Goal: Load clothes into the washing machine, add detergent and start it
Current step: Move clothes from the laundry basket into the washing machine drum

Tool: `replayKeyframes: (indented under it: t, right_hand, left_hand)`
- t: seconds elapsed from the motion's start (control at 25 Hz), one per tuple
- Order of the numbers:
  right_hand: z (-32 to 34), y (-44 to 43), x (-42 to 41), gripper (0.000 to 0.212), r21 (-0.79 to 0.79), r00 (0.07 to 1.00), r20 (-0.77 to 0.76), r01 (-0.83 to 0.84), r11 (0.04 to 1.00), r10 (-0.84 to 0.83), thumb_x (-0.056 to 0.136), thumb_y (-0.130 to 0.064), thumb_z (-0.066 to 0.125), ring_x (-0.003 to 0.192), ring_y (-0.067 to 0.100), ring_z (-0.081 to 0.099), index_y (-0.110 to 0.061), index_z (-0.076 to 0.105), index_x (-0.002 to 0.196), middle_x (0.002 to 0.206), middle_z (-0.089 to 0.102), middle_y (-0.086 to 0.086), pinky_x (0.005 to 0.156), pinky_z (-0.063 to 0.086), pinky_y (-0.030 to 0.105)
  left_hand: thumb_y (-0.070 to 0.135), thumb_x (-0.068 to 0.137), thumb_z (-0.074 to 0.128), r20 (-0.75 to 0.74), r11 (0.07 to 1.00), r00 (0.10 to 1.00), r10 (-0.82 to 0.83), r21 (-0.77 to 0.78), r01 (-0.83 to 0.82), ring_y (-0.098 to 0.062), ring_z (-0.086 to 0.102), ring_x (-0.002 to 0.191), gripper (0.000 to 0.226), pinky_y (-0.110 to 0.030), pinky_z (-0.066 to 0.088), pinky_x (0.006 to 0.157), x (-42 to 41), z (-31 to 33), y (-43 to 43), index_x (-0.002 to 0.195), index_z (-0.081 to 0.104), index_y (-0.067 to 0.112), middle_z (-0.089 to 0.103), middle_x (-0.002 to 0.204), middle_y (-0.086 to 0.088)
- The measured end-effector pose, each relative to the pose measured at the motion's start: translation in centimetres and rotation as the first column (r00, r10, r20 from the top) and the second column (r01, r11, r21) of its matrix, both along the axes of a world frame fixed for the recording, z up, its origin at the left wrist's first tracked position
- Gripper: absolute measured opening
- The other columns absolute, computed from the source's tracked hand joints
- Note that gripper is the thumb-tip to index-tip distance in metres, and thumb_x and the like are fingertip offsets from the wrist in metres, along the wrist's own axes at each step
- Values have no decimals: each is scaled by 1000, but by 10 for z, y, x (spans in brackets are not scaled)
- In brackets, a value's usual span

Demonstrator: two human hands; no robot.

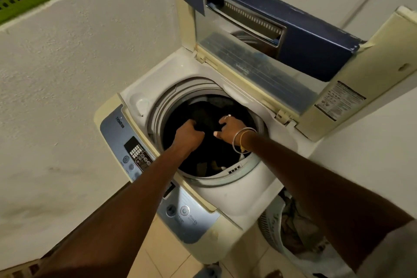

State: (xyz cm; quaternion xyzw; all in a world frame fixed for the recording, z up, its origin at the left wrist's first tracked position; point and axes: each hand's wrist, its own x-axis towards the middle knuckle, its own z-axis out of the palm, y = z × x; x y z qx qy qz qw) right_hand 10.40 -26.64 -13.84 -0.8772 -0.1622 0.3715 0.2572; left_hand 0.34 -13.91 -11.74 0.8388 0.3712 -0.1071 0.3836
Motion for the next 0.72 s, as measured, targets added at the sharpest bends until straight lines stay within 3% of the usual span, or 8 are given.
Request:
replayKeyframes:
  t: [0.08, 0.2, 0.36, 0.52, 0.64, 0.72]
  right_hand:
    - [-1, -16, -6, 45, 68, 997, -4, 76, 995, -76, 85, -31, 74, 113, 29, 62, -16, 58, 124, 119, 67, 11, 103, 47, 37]
    - [20, -49, -19, 32, 225, 985, -14, 173, 959, -175, 89, -27, 70, 100, 20, 64, -14, 63, 117, 104, 69, 3, 91, 48, 26]
    - [51, -122, -53, 9, 572, 867, 106, 348, 743, -487, 92, -19, 65, 79, 8, 67, -16, 69, 100, 83, 70, -5, 76, 55, 25]
    - [42, -226, -95, 9, 710, 702, 112, 439, 551, -703, 96, -23, 61, 78, 11, 67, -16, 66, 95, 84, 69, -4, 72, 55, 24]
    - [-10, -298, -111, 12, 632, 630, 105, 555, 541, -769, 98, -27, 58, 75, 11, 66, -18, 64, 93, 81, 67, -5, 69, 55, 27]
    - [-60, -342, -111, 14, 441, 658, 103, 642, 627, -746, 97, -30, 56, 73, 10, 61, -19, 65, 94, 81, 65, -7, 69, 49, 28]
  left_hand:
    - [21, 92, 60, 129, 989, 981, 147, -45, -142, -23, 66, 100, 37, -30, 53, 83, 3, 2, -21, 128, 58, 15, 68, 116, -9]
    - [18, 95, 53, 452, 942, 827, 334, -163, -292, -18, 68, 82, 17, -44, 58, 82, 10, 18, -67, 109, 62, 19, 69, 91, -1]
    - [21, 102, 50, 714, 968, 654, 251, -192, -161, -19, 65, 84, 11, -42, 56, 78, 6, 50, -160, 109, 57, 19, 64, 93, -1]
    - [20, 103, 49, 776, 991, 629, 51, -118, 66, -14, 62, 84, 11, -24, 50, 71, -19, 53, -265, 110, 56, 15, 62, 94, 0]
    - [16, 103, 48, 710, 976, 696, -112, -51, 210, -8, 58, 76, 10, -12, 43, 68, -27, 15, -331, 101, 58, 13, 58, 83, 4]
    - [19, 104, 48, 603, 970, 781, -161, -49, 238, -7, 57, 71, 15, -18, 47, 66, -25, -34, -371, 96, 60, 14, 57, 77, 4]
